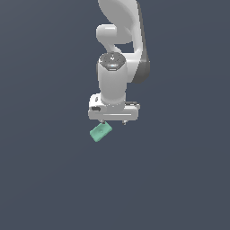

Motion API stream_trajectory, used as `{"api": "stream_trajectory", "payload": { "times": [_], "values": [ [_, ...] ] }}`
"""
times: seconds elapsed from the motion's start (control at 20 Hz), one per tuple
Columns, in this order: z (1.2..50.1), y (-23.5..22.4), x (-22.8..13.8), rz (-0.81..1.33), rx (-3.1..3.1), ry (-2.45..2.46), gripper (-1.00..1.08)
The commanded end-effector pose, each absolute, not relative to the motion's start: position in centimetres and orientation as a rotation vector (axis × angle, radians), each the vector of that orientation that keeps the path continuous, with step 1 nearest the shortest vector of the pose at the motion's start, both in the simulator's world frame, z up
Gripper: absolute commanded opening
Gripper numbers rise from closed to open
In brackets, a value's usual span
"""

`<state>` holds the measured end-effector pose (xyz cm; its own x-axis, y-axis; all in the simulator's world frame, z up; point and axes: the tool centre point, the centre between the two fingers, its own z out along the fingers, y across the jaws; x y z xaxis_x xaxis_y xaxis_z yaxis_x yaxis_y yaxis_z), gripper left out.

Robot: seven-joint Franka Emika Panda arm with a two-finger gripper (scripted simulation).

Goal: Pick up the object and move it to a goal position.

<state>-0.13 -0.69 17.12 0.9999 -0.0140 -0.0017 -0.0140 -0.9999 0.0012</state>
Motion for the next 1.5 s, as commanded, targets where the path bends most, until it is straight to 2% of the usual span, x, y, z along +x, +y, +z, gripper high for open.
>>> {"api": "stream_trajectory", "payload": {
  "times": [0.0, 0.75, 1.45],
  "values": [
    [17.1, -0.7, -0.1, -0.003, 3.14, -0.022, 1.0],
    [18.3, 0.2, 0.0, 0.013, 3.172, -0.058, 1.0],
    [14.9, -1.9, -0.7, 0.001, 3.143, -0.444, 1.0]
  ]
}}
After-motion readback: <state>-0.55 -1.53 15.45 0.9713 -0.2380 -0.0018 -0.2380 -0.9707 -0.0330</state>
